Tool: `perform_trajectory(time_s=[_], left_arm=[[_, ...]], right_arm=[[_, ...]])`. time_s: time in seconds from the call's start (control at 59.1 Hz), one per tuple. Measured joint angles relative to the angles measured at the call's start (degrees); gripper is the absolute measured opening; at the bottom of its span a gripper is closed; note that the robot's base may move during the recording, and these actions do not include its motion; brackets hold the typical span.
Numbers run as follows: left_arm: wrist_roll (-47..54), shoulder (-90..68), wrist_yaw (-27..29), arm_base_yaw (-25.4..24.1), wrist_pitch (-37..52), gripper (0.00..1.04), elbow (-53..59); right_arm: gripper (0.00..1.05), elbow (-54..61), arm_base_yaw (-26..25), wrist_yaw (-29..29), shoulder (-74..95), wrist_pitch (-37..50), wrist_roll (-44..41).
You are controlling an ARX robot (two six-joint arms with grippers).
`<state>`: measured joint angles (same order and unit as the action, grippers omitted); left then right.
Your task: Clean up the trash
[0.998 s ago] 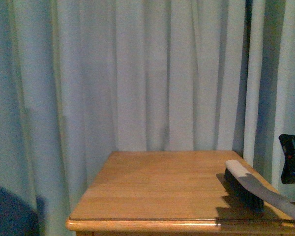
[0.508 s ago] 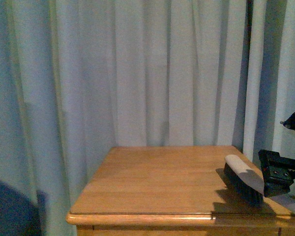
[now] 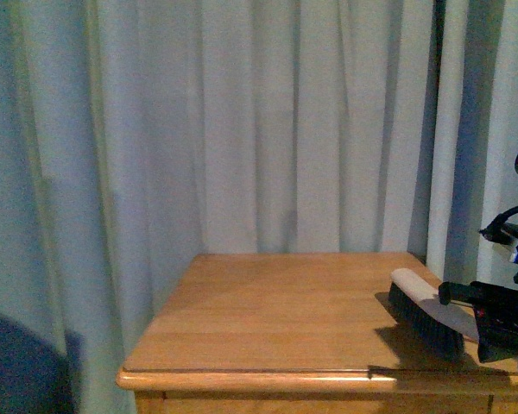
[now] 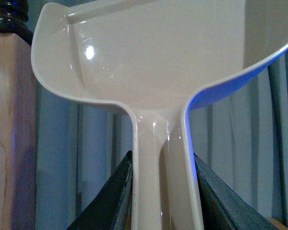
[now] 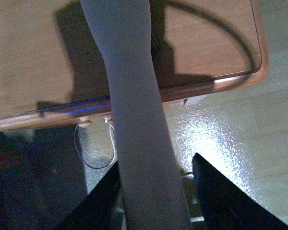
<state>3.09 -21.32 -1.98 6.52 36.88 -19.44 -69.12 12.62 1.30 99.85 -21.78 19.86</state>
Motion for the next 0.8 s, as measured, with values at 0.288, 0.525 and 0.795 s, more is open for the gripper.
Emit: perform_trajectory(time_s=[0.288, 0.525, 0.795], left_arm=[[0.00, 0.00, 0.02, 0.00, 0.00, 0.29, 0.00], [-0.02, 0.00, 0.04, 0.00, 0.00, 0.29, 0.00], [0.00, 0.00, 0.02, 0.00, 0.00, 0.29, 0.00]], right_arm=[[0.20, 0.24, -0.15, -0.31, -0.26, 4.63, -1.18], [0.20, 9.29, 1.18, 2.08, -9.42, 21.86, -10.62], [0.20, 26.64, 3.56, 3.50, -33.51, 39.43, -17.75]])
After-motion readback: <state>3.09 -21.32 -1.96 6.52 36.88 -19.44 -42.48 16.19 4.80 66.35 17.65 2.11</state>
